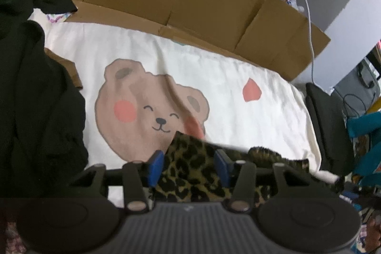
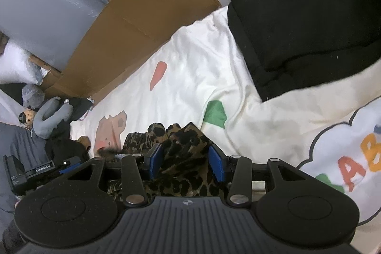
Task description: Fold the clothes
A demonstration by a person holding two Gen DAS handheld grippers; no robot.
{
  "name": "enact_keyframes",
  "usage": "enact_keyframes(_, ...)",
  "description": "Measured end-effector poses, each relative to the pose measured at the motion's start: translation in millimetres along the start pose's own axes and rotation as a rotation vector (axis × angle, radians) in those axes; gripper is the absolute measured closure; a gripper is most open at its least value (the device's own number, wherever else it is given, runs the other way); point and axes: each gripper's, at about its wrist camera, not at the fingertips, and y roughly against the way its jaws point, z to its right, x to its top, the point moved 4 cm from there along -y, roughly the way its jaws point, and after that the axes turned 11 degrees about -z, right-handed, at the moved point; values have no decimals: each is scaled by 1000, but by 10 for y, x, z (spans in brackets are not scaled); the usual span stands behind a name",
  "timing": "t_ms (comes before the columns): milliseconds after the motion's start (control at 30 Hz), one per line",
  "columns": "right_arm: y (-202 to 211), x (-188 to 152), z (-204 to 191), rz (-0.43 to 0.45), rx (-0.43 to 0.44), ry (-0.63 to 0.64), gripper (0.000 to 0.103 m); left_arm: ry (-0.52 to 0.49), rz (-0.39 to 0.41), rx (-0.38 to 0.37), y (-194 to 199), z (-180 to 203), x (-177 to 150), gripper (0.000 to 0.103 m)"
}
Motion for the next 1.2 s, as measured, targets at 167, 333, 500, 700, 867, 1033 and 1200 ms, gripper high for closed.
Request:
enact_keyframes(167, 55, -8, 4, 13, -19, 16, 53, -20, -12, 40, -15, -29, -66, 54)
enact_keyframes(333, 94, -80, 3, 14, -38, 32, 53, -47, -32, 98, -18, -120, -157, 54)
enact_keyframes(500, 62, -181, 35, -10, -68, 42, 53, -51, -63, 127, -35, -208, -279, 54)
enact_keyframes(700, -206, -222, -15, -86, -197, 142, 53, -73, -129, 153, -113, -212, -486, 54)
enact_keyframes(867, -336, -177, -48, -99, -237, 171, 53, -105, -193, 155, -294, -180, -651, 53)
enact_keyframes(1033, -350, -134, -67, -99, -244, 179, 53, -124, -188, 186, -433, -149, -596, 54)
enact_keyframes(1200, -315, -48, -88, -76, -242, 183, 53, -140, -104, 154, -316, -52, -334, 50)
